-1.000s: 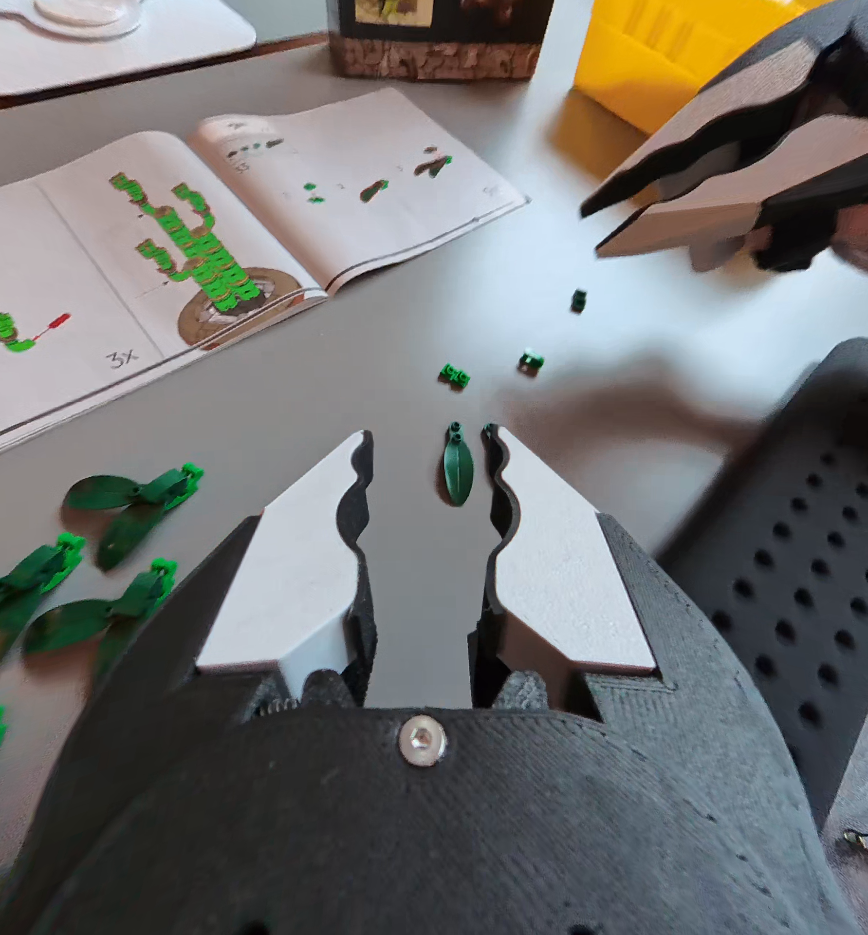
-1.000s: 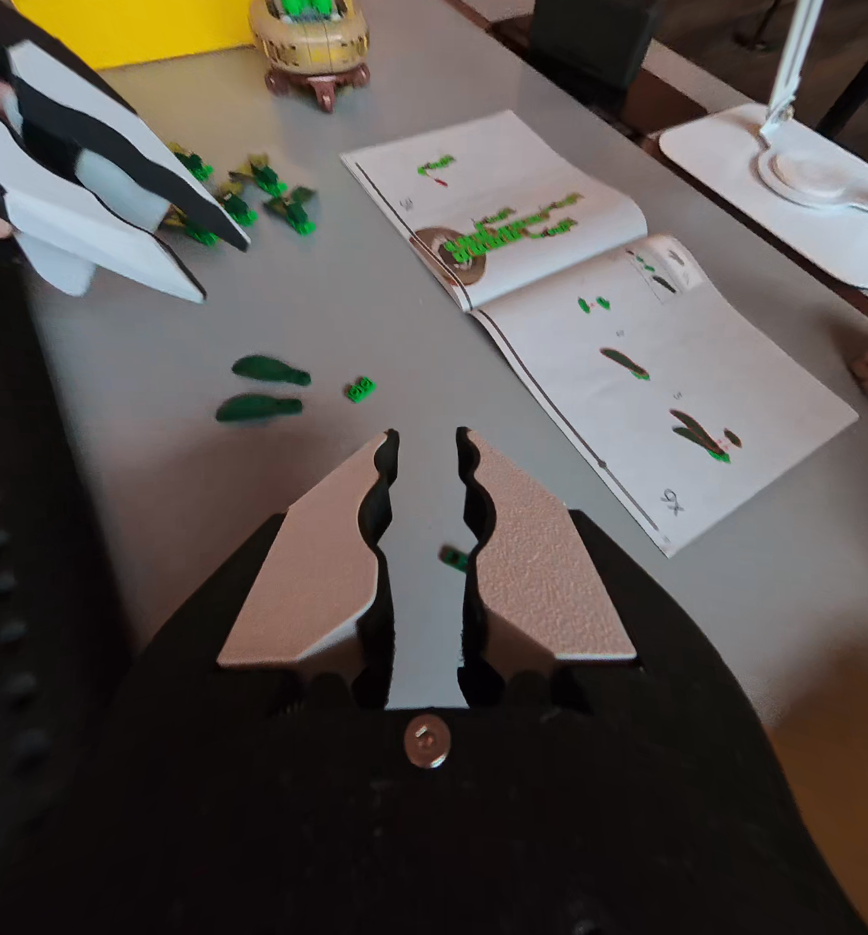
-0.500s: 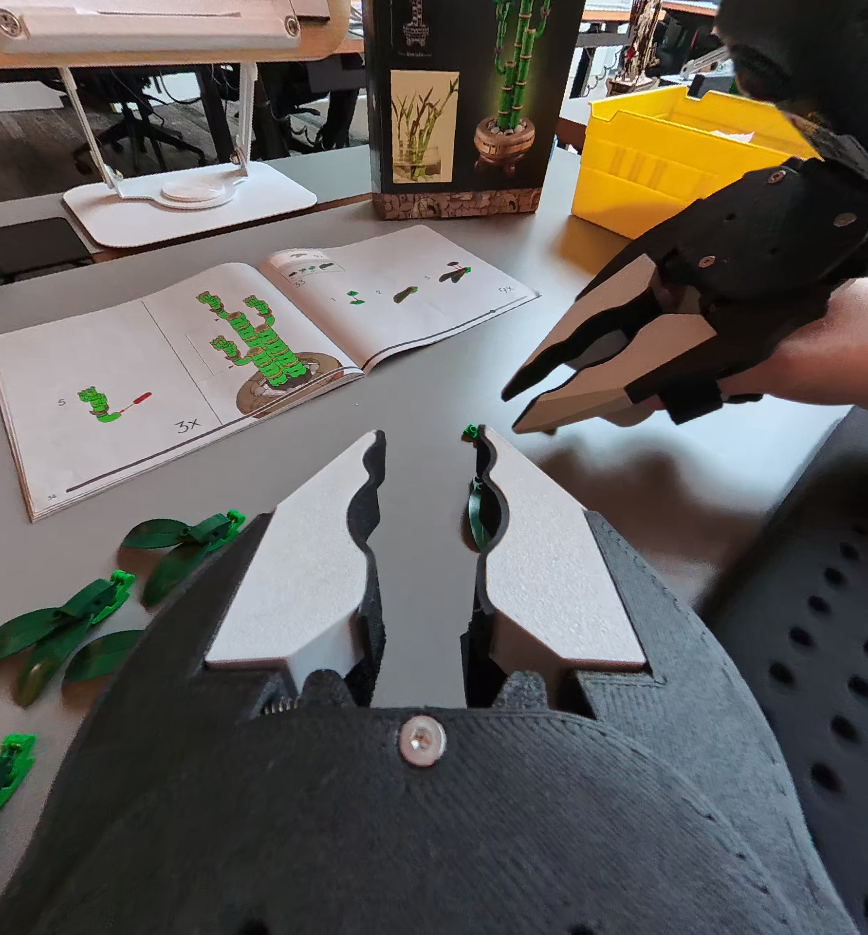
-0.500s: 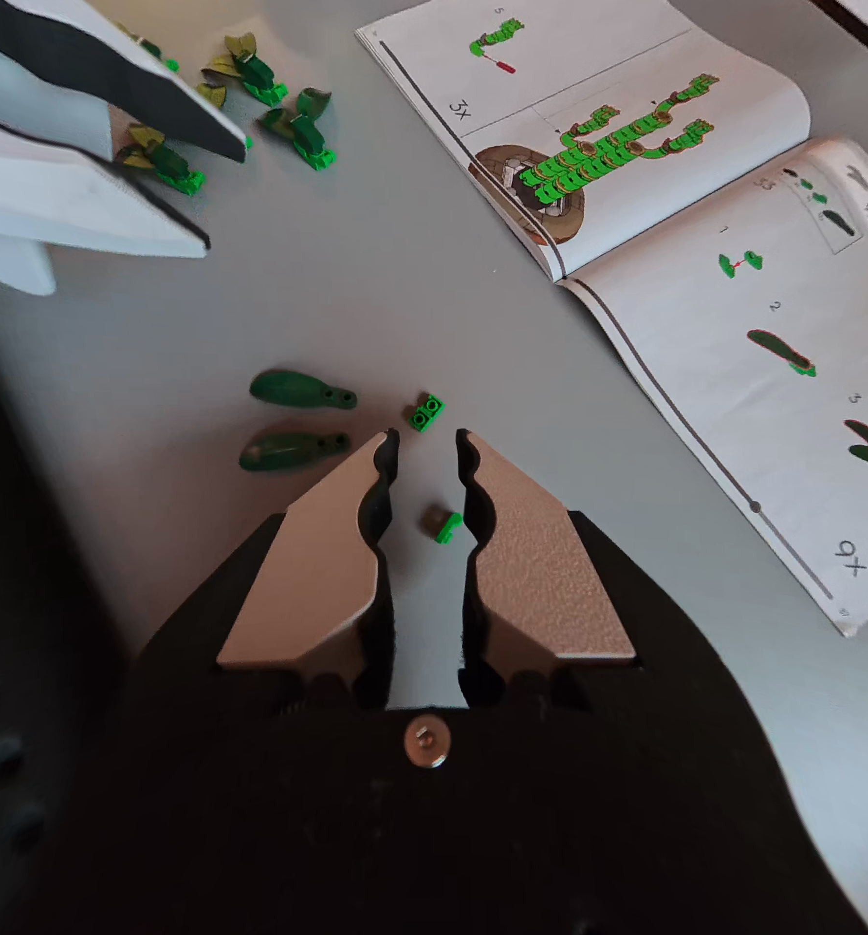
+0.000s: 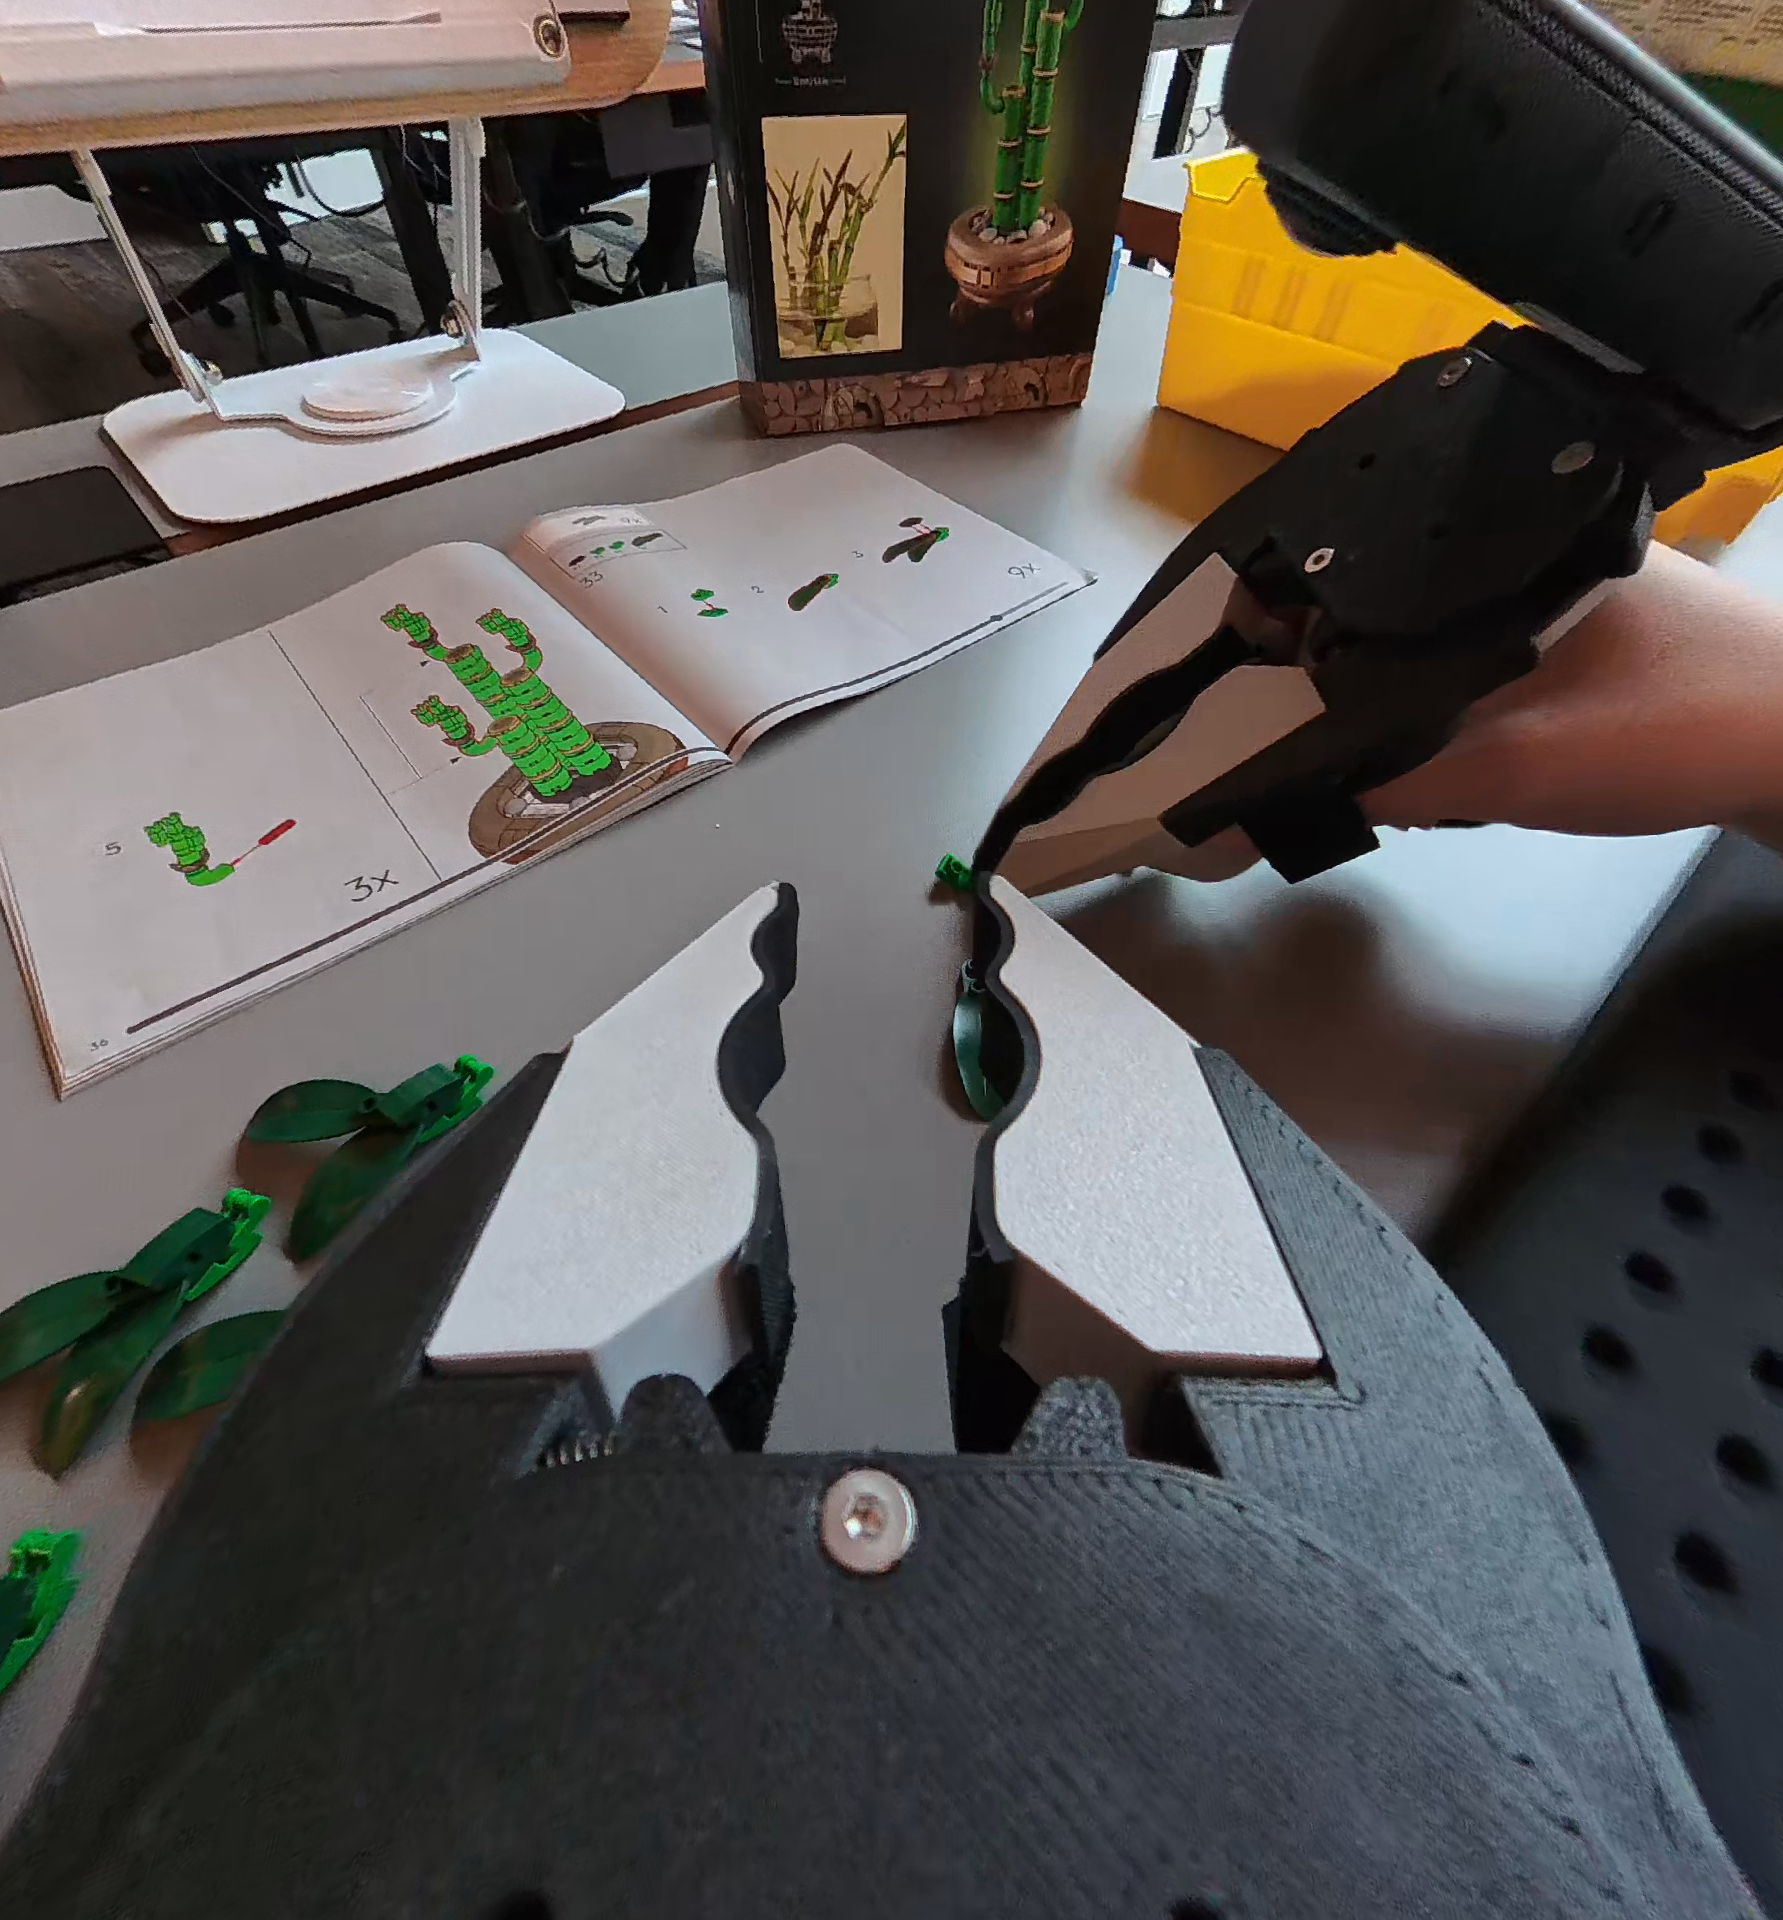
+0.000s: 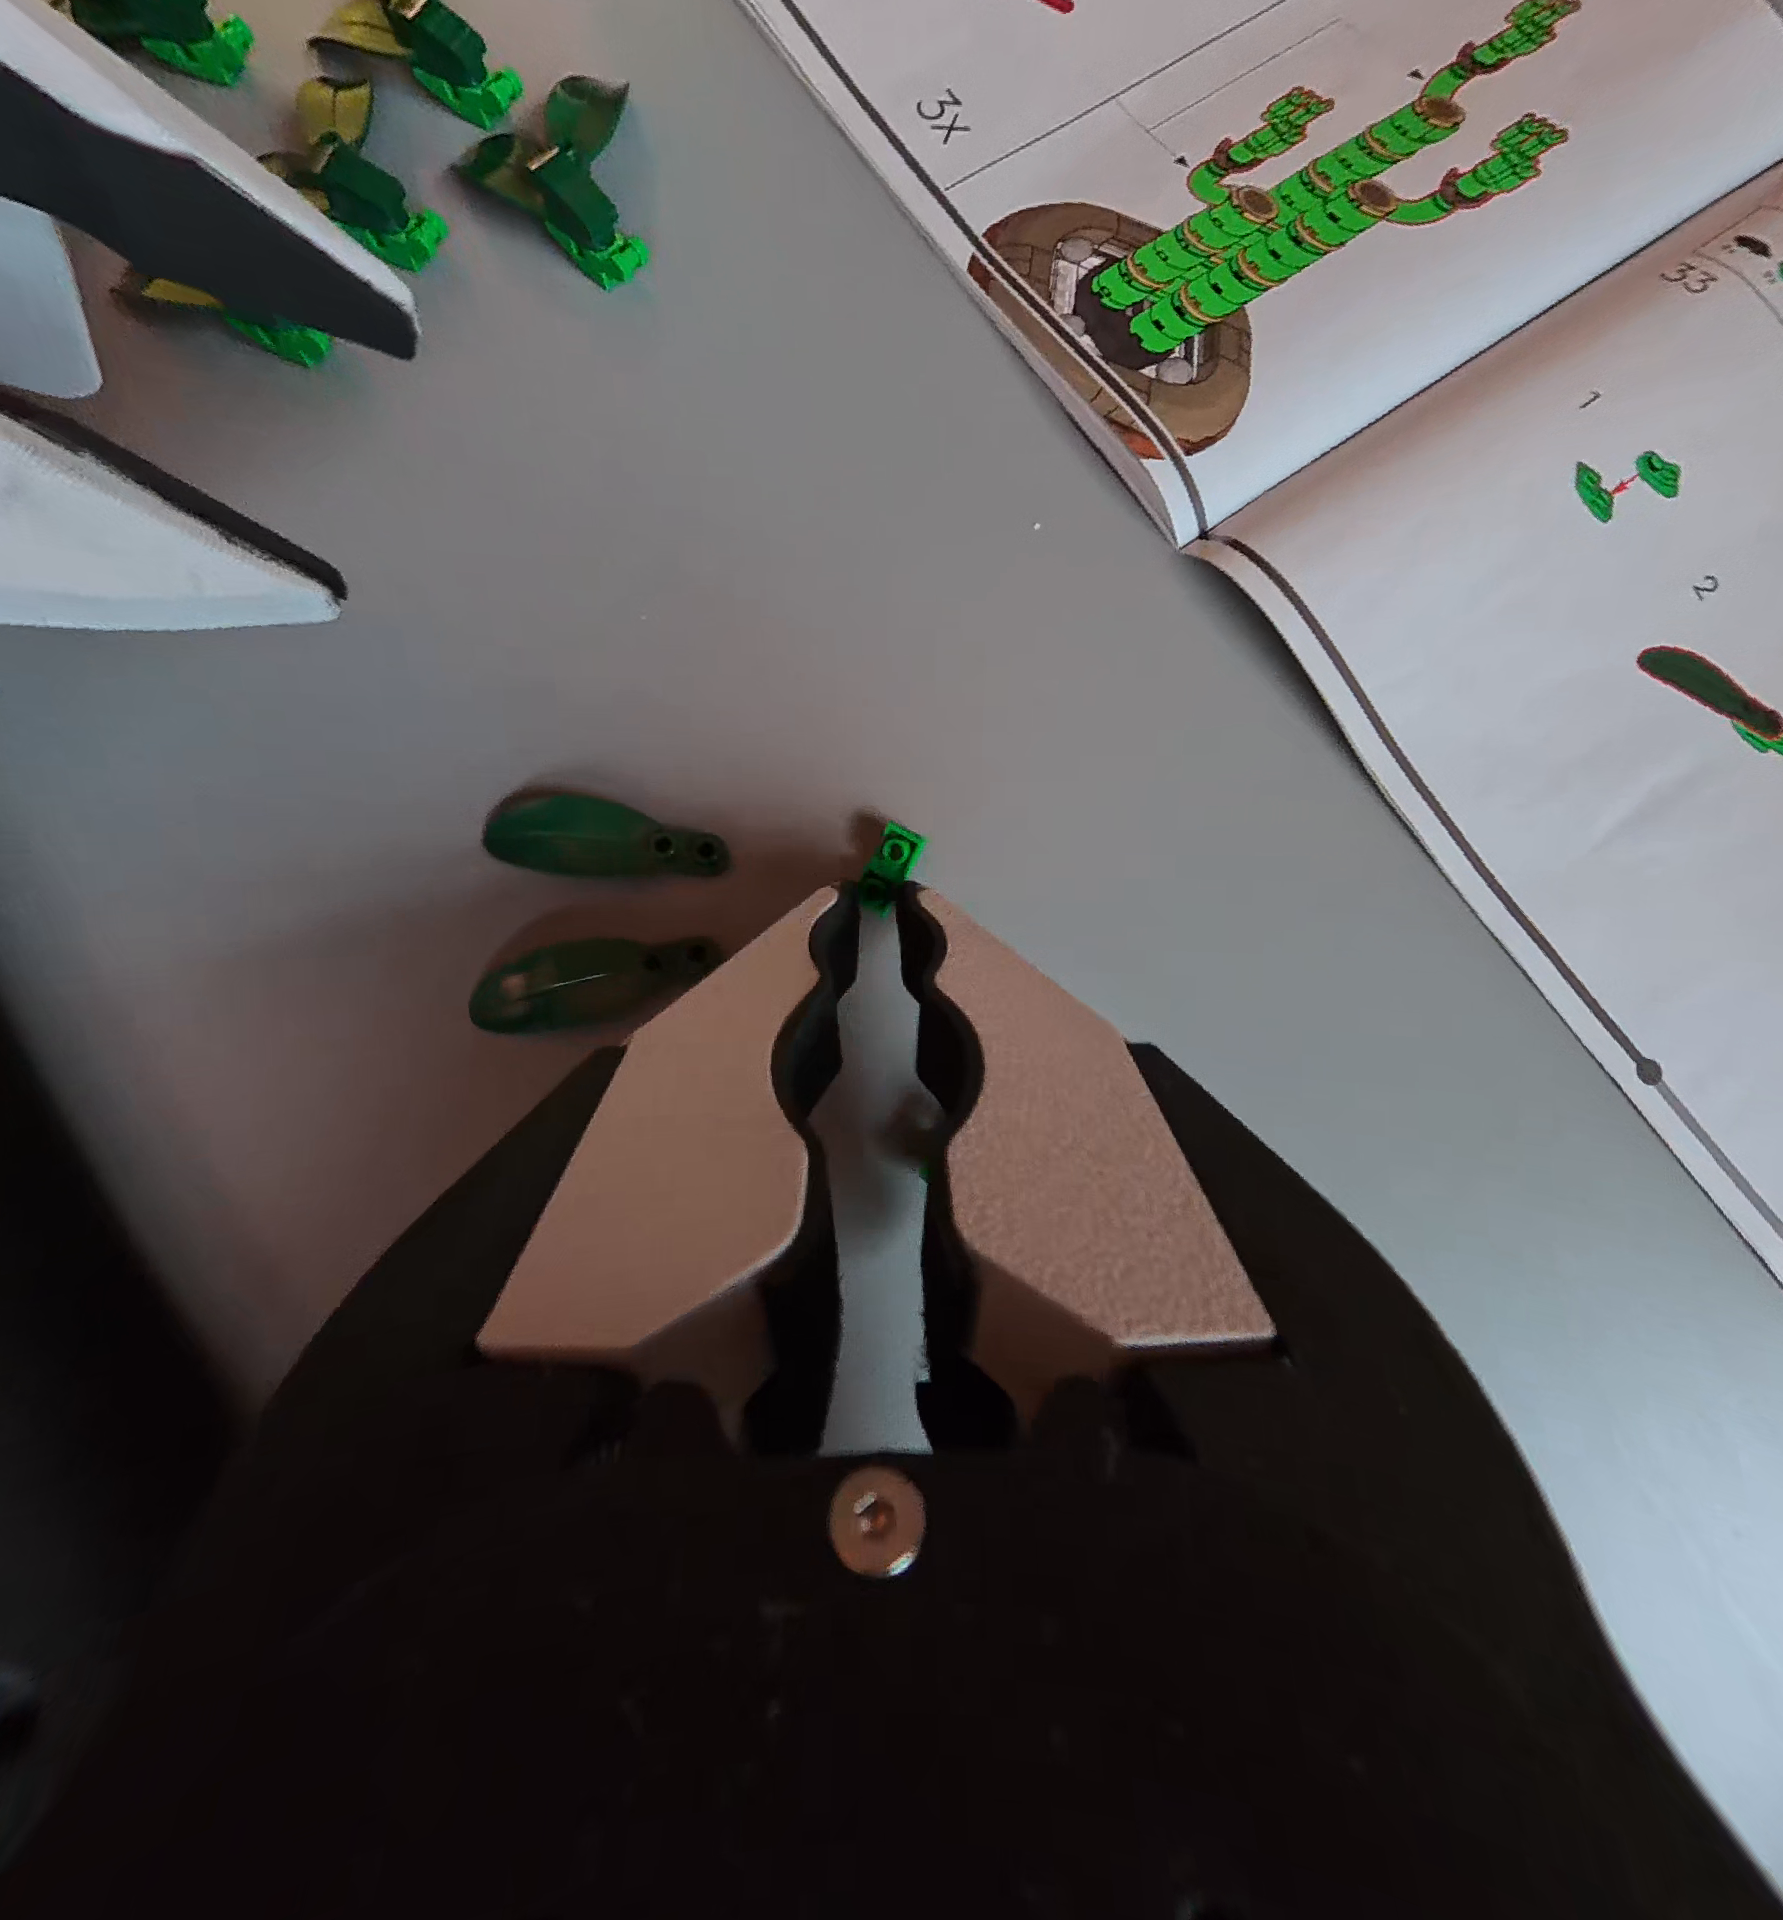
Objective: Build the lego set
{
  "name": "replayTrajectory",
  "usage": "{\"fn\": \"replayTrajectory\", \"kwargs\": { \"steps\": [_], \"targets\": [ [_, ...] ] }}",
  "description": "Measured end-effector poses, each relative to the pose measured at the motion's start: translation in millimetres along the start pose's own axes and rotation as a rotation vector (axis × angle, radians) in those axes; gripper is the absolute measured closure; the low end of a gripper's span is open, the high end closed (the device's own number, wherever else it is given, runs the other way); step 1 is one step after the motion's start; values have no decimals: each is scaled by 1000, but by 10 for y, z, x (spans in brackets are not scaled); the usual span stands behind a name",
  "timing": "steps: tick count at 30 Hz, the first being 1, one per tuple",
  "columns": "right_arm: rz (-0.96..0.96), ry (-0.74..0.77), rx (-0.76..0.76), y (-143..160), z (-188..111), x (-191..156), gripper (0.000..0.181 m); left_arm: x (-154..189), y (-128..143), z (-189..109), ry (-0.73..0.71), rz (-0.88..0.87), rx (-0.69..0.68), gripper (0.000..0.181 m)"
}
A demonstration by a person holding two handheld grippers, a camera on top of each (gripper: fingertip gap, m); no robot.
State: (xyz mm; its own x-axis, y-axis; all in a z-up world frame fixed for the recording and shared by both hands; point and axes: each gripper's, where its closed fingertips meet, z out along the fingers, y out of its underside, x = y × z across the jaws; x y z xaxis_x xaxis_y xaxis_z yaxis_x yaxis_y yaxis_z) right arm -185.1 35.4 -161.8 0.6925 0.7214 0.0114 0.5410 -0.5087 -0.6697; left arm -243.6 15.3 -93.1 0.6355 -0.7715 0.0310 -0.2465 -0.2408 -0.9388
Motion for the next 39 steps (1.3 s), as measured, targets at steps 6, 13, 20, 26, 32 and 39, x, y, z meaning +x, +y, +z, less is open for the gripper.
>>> {"fn": "replayTrajectory", "kwargs": {
  "steps": [6,13,20,26,32,39],
  "targets": [
    [30,-163,124,-120,-162,-173,176,60,-33,-24,47,-15,24,151],
    [271,-626,493,-567,-862,-530,176,440,-382,-248,247,74,239,143],
    [351,-877,519,-593,-1113,-698,177,537,-394,-217,-29,523,231,139],
    [439,-976,467,-561,-1124,-740,177,723,-412,-234,-209,898,278,156],
    [413,-969,413,-481,-1098,-778,177,788,-365,-201,-243,1001,271,161],
    [399,-960,396,-456,-1085,-794,177,769,-362,-197,-246,998,269,161]
  ]
}}
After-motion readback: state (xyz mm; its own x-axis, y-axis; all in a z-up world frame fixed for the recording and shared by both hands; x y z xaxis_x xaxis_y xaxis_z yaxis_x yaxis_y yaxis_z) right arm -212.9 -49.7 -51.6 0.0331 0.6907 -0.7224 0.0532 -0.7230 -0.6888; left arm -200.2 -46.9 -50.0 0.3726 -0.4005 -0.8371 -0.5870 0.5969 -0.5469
